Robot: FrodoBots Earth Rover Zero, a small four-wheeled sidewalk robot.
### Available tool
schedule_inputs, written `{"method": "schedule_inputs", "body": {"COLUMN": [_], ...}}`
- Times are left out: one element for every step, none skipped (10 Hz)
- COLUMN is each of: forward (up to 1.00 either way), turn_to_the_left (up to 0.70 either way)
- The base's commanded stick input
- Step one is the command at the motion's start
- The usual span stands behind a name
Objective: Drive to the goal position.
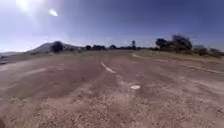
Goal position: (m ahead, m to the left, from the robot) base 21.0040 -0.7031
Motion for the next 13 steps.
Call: {"method": "schedule_inputs", "body": {"forward": [1.0,1.0,1.0,1.0,1.0,1.0,1.0,1.0,1.0,1.0,1.0,1.0,1.0], "turn_to_the_left": [-0.38,-0.37,0.0,0.0,-0.39,-0.39,0.0,-0.07,-0.24,0.0,0.0,0.0,0.0]}}
